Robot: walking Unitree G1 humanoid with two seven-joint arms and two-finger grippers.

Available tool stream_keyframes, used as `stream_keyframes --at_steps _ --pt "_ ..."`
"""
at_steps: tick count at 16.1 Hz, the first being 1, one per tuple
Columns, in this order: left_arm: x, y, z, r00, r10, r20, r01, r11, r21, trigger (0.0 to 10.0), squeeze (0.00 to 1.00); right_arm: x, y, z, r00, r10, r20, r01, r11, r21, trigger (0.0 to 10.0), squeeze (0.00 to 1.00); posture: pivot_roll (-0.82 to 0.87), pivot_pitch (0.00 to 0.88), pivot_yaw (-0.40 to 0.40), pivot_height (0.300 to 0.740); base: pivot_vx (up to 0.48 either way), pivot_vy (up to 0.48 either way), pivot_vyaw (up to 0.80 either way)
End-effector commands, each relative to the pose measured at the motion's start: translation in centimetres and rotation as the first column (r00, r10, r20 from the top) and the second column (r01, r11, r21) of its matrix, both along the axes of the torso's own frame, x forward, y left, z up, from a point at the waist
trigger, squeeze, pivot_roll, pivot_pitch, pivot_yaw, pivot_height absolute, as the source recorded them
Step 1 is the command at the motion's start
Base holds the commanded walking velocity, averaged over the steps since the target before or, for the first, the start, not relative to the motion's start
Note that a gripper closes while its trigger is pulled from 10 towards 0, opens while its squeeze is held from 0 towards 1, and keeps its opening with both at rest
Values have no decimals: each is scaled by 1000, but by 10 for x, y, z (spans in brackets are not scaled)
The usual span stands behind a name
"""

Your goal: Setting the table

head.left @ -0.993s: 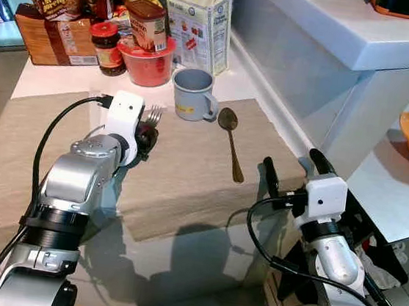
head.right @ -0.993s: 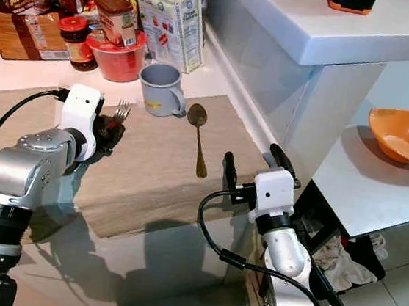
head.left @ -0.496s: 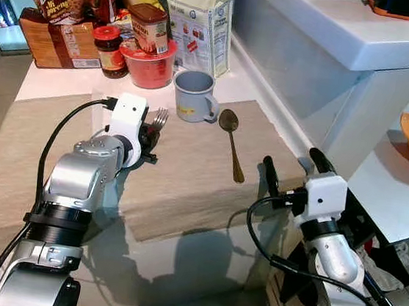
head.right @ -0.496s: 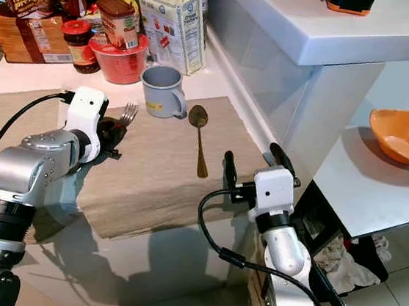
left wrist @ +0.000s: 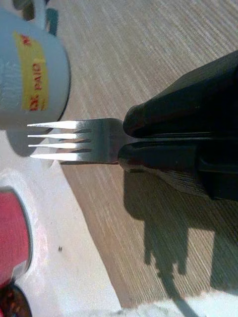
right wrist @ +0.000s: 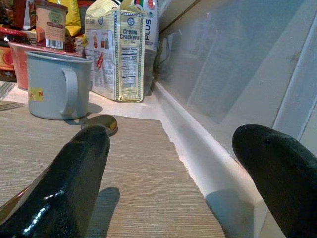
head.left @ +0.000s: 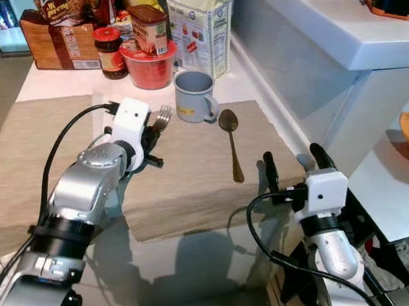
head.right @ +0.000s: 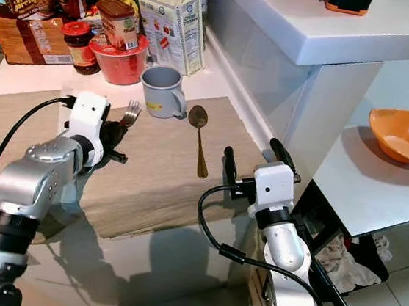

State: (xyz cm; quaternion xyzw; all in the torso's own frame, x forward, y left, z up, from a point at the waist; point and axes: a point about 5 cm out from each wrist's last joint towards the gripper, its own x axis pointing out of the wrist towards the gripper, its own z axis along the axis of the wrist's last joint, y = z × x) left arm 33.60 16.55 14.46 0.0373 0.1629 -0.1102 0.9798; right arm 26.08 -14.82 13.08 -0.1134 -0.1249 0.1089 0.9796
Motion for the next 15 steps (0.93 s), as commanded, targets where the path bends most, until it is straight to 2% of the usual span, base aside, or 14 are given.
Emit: stream_keyframes --at_steps 1,2,5,6,8,10,15 --pt "-5 1 -17 998 13 -66 -15 1000 -26 0 0 1 0 -1 1000 -4 -9 4 1000 -3 10000 0 -91 0 64 740 0 0 0" --pt "-4 2 -15 998 28 -52 -29 999 -32 0 0 1 0 -1 1000 -3 -10 3 1000 -4 10000 0 -91 0 64 740 0 0 0" --pt "0 9 9 993 88 75 -83 995 -61 0 0 2 0 -2 1000 0 -13 0 1000 -7 10000 0 -87 0 62 740 0 0 0" --pt "-1 11 17 983 114 142 -104 992 -71 0 0 2 0 -2 1000 -1 -13 1 1000 -6 10000 0 -87 0 62 740 0 0 0" --pt "-5 14 21 969 132 210 -121 991 -63 0 0 2 0 -2 1000 -1 -14 0 1000 -5 10000 0 -85 0 62 740 0 0 0" --pt "-15 22 26 937 177 300 -158 984 -85 0 0 2 0 -2 1000 1 -16 -1 1000 -5 10000 0 -81 0 61 740 0 0 0" --pt "-38 33 24 878 232 419 -227 972 -64 0 0 8 -1 -5 1000 -13 -21 14 999 30 10000 0 -63 0 53 740 0 0 0"
